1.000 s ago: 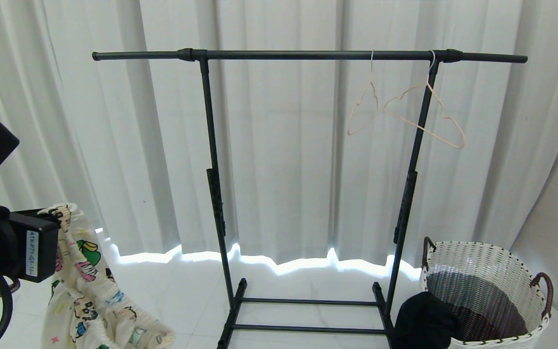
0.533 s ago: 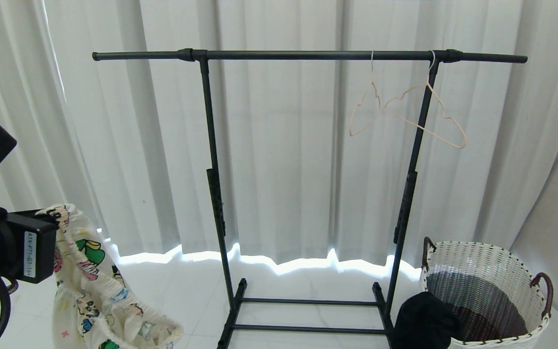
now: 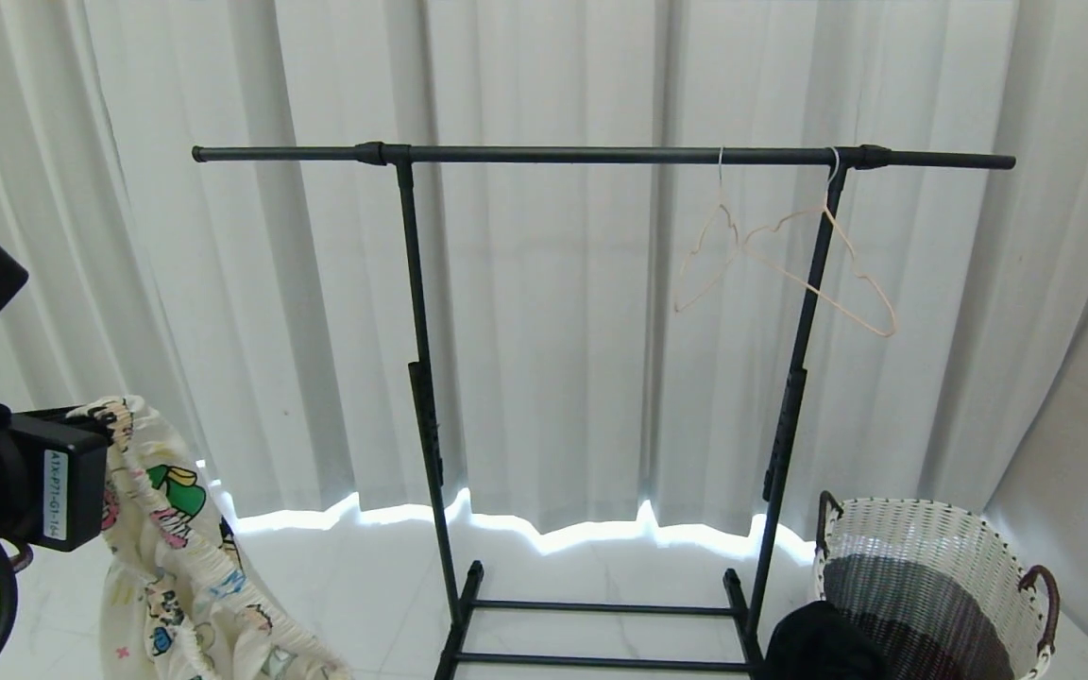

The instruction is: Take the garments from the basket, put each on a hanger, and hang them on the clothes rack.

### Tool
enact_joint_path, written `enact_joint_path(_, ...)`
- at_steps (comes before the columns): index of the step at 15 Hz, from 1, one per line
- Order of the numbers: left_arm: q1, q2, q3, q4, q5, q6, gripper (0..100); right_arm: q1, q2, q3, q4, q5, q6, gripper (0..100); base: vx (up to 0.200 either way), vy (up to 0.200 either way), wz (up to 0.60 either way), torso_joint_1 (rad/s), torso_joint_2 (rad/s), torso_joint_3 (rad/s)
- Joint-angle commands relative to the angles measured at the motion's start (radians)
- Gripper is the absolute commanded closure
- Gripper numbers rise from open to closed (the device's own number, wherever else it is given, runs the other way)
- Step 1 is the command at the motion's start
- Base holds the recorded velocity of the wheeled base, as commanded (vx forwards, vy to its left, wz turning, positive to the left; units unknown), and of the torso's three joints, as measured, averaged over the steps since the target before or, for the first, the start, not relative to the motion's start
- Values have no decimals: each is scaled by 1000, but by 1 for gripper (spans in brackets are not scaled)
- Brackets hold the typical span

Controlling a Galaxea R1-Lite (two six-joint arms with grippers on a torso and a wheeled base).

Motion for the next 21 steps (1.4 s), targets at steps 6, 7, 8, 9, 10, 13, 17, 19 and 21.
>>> enact_joint_path(6, 0, 4, 0, -12, 0, -1, 100, 1, 6, 5, -18, 1, 18, 0, 0, 0, 0, 204, -478, -289)
enact_joint_path(7, 0, 2, 0, -18, 0, -1, 100, 1, 10, 9, -18, 1, 29, 0, 0, 0, 0, 212, -491, -276)
enact_joint_path(8, -2, 1, 0, -18, 0, -1, 100, 1, 15, 14, -19, 1, 38, 0, 0, 0, 0, 207, -505, -276)
enact_joint_path(9, -2, 2, 0, -18, 0, -1, 100, 1, 19, 15, -27, 1, 46, 0, 0, 0, 0, 222, -505, -276)
enact_joint_path(10, 0, 4, -2, -18, 0, 2, 100, 1, 32, 17, -42, 1, 58, 0, 0, 0, 0, 227, -505, -290)
enact_joint_path(13, 0, 4, -5, -20, 0, 39, 100, 1, 65, 19, -106, 0, 95, 0, 0, 0, 0, 238, -517, -284)
enact_joint_path(17, 0, 4, -3, -20, 0, 41, 100, 1, 84, 63, -206, 3, 121, 0, 0, 0, 0, 234, -509, -272)
enact_joint_path(19, -2, 4, -5, -20, 0, 41, 100, 1, 82, 91, -255, 7, 121, 0, 0, 0, 0, 80, -171, -90)
enact_joint_path(21, -3, 2, -3, -20, -1, 41, 100, 1, 81, 89, -260, 9, 121, 0, 200, 0, 0, 32, -56, -31)
